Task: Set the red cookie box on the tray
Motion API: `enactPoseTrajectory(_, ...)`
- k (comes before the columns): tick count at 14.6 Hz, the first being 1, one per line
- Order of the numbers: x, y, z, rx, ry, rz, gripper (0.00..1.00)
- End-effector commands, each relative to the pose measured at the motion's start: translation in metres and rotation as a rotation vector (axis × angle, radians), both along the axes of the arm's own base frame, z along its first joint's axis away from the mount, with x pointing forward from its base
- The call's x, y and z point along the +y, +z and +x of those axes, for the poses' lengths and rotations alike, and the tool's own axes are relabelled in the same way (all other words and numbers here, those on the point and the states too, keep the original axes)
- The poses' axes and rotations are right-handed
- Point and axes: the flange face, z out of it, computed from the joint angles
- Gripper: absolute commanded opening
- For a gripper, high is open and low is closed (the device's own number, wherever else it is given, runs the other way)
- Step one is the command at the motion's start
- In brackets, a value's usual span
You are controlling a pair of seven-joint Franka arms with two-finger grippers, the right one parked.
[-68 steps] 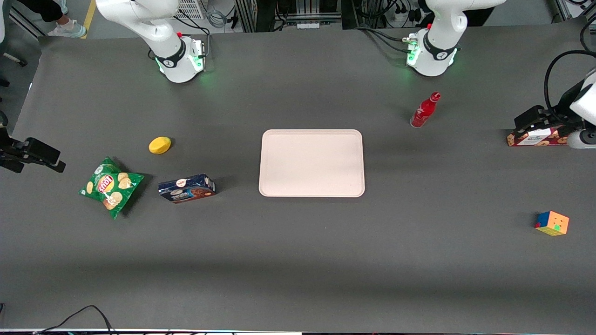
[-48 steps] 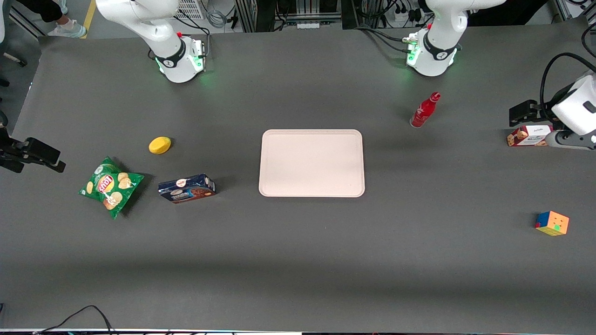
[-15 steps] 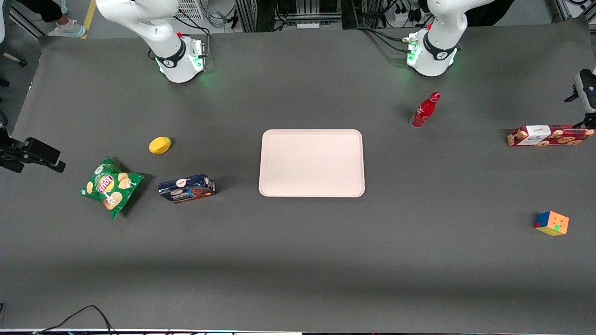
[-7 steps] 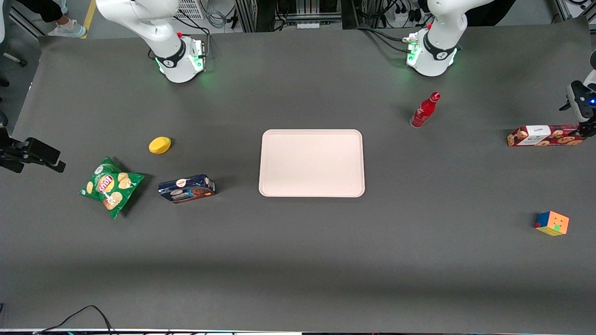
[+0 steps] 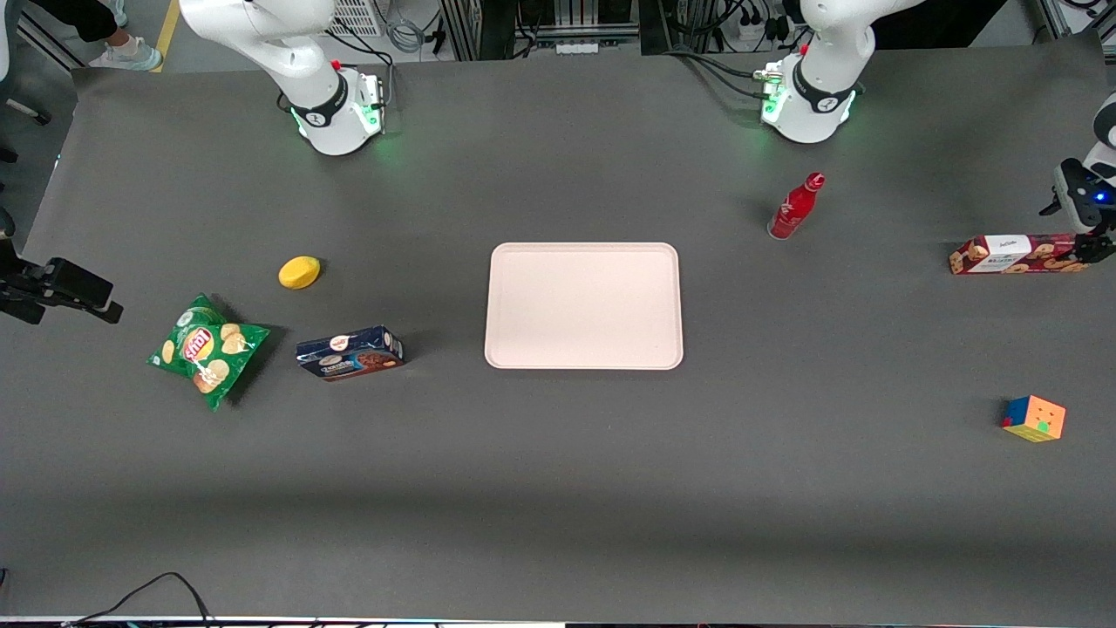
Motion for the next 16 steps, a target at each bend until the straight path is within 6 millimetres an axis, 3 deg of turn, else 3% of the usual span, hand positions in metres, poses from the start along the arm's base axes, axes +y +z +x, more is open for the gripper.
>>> enactPoseTrajectory(1,0.004,-0.012,-0.004,-0.011,-0.019,-0.013,1.0)
enactPoseTrajectory(14,0.008,-0.044,-0.012,0.015,0.017,-0.009,1.0)
enactPoseTrajectory(16,0.008,-0.046,-0.011,0.017,0.016,-0.009,0.8)
